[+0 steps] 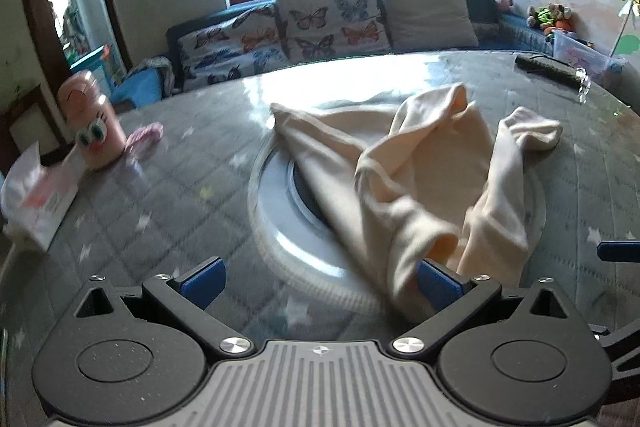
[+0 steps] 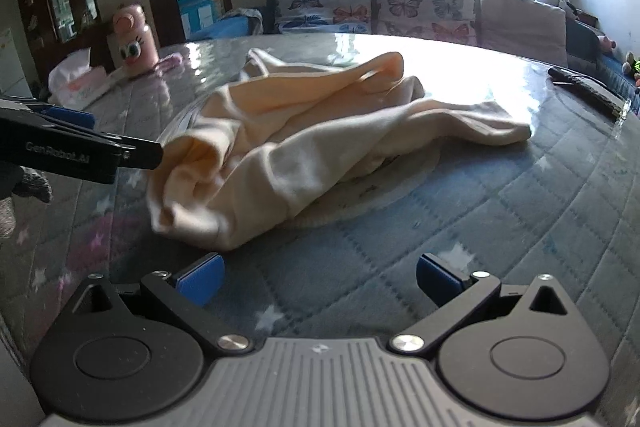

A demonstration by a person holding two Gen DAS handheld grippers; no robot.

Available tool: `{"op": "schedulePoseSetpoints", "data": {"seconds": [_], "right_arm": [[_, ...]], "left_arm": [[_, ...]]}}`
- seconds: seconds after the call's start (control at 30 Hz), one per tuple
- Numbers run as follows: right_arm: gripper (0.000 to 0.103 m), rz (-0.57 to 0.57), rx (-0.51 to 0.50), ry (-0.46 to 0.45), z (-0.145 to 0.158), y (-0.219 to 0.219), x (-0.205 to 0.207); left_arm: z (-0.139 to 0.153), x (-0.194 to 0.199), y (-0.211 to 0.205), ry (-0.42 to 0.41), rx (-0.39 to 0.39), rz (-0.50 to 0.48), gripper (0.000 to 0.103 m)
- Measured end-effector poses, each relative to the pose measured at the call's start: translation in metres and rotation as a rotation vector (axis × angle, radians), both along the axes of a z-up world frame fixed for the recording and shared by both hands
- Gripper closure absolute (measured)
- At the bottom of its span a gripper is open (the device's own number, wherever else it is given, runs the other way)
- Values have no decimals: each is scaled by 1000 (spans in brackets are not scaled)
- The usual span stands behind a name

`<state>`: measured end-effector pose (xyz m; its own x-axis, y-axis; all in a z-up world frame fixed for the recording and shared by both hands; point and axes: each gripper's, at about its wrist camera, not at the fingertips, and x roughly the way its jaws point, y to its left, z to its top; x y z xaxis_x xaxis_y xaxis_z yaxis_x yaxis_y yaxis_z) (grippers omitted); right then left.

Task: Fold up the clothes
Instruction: 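Grasp the cream shirt with the left gripper while the right gripper grasps another edge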

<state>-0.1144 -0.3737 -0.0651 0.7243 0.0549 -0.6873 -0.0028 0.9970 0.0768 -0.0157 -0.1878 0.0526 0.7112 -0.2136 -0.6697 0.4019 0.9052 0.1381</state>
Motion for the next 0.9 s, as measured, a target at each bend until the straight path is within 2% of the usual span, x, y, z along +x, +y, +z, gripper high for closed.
{"op": "schedulePoseSetpoints", "data": {"seconds": [0.23,0.37,0.57,0.63,0.7,0.73,0.8,0.9], "right_arm": [[0,-31,-1,-23,14,-22,21],[0,-62,7,-27,17,-35,30],[0,-88,15,-25,16,-48,41],[0,-92,16,-26,16,-51,44],[0,-96,17,-27,16,-54,48],[0,-98,18,-28,16,-55,49],[0,-101,17,-30,17,-58,52],[1,-108,13,-39,19,-61,54]], "left_arm": [[7,38,-38,-20,10,-90,4],[6,61,-61,-15,14,-151,12],[-11,81,-103,-32,81,-245,23],[-16,87,-113,-41,92,-263,31],[-22,94,-119,-33,98,-275,52],[-24,97,-119,-22,97,-276,58],[-30,103,-119,2,95,-277,88],[-26,103,-109,-8,74,-263,99]]}}
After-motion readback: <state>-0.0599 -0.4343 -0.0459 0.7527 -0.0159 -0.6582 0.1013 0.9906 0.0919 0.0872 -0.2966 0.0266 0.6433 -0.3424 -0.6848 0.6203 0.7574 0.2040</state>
